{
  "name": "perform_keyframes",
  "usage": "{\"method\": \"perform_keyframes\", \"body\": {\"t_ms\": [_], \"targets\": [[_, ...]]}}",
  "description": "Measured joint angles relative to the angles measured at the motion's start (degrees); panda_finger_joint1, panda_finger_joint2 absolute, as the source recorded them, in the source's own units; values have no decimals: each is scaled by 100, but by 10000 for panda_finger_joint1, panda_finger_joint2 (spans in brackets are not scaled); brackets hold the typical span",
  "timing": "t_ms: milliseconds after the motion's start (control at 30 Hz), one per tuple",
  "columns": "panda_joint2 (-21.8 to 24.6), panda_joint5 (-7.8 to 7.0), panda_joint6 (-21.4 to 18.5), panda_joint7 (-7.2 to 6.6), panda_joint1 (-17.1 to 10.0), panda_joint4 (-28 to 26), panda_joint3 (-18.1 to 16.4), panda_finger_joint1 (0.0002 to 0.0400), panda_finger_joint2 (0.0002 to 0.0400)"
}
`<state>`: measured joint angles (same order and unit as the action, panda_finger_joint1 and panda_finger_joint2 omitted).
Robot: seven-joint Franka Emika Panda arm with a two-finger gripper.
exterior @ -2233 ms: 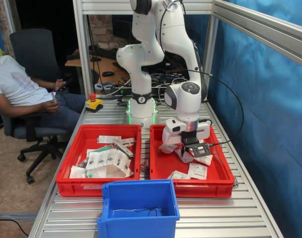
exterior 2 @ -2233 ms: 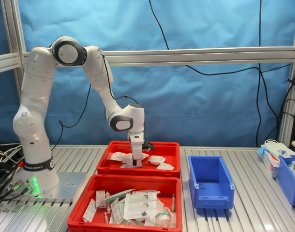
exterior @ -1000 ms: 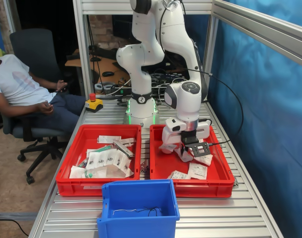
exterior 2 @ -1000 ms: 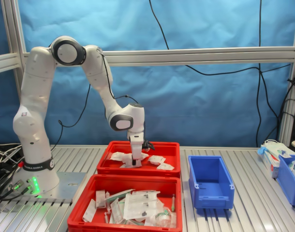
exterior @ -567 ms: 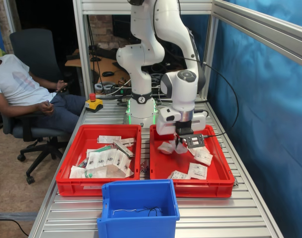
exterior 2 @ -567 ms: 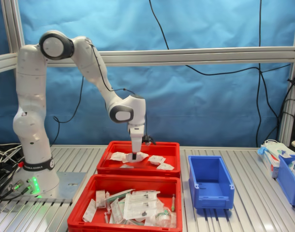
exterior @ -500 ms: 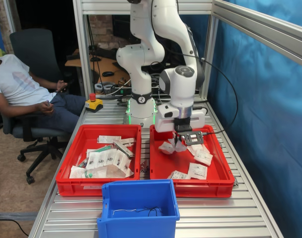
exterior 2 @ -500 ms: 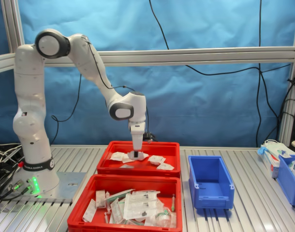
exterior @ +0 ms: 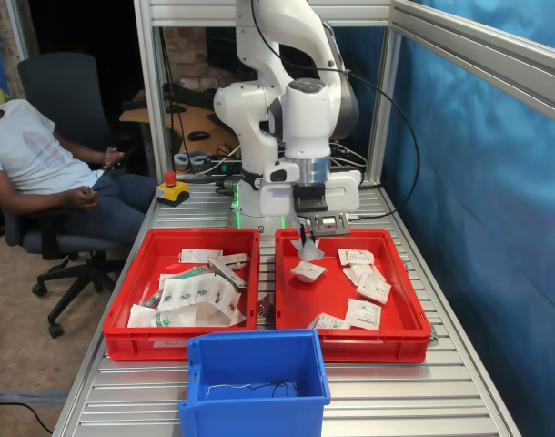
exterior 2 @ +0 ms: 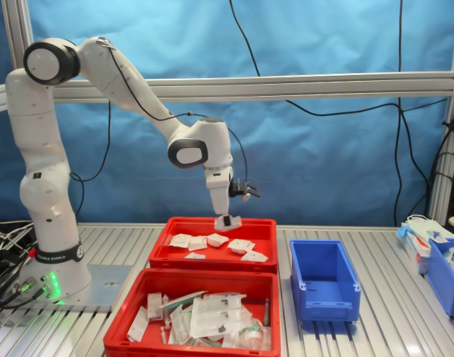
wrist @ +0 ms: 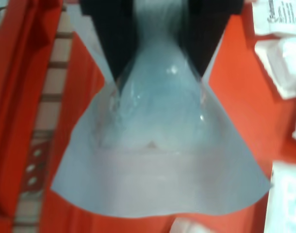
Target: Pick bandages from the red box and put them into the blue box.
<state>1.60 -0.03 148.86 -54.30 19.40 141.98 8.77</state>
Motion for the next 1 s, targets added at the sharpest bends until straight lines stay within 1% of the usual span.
{"method": "perform_keyframes", "body": {"t_ms": [167, 233, 500, 633, 767, 800, 933, 1000], "targets": [[22, 0, -13, 0, 0, -260, 297, 62, 62], [22, 0, -20, 0, 0, -453, 485, 62, 62], [20, 0, -33, 0, -1, -924, 813, 62, 62], [-39, 0, -36, 0, -1, -1360, 982, 62, 62], [-155, 0, -36, 0, -1, -1674, 1056, 62, 62], [-244, 0, -36, 0, -1, -1834, 1083, 62, 62], [-472, 0, -36, 0, -1, -2143, 1117, 62, 62], [-675, 0, -36, 0, -1, -2358, 1133, 62, 62]]}}
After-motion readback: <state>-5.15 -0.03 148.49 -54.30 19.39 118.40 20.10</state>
